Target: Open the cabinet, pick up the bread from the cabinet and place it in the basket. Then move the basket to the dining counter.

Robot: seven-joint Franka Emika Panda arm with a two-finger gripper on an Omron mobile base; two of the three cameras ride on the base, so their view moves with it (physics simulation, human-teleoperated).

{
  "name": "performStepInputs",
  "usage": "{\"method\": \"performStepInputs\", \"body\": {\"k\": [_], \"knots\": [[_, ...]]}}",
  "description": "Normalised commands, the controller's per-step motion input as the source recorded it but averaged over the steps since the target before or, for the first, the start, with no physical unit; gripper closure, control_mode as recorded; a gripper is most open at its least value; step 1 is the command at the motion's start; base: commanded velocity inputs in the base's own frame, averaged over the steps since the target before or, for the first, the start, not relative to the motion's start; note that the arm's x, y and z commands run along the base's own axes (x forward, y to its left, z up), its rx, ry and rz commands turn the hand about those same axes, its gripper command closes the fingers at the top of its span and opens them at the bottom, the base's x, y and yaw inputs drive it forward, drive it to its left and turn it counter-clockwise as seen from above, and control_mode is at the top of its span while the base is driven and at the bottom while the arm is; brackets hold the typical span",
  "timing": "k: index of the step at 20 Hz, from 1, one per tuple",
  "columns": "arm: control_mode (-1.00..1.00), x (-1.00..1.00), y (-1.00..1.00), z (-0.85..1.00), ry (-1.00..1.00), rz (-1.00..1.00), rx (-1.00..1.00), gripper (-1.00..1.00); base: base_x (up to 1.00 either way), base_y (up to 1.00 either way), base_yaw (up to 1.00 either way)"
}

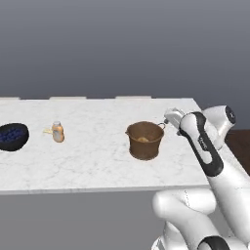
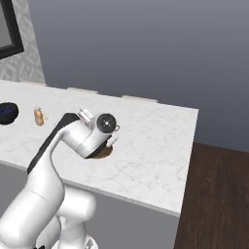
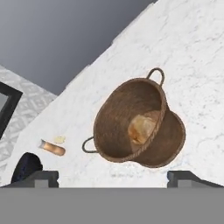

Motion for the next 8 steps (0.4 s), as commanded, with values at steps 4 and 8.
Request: {"method": "performStepInputs", "body": {"k": [4, 8], "knots": [[-1.00, -0.82, 0.13, 0.88, -0.25, 0.17, -0.12, -1.00, 0.00, 0.00, 0.00], [-1.00, -0.45, 0.14, 0.75, -0.12, 0.09, -0.07, -1.00, 0.00, 0.00, 0.00]]}}
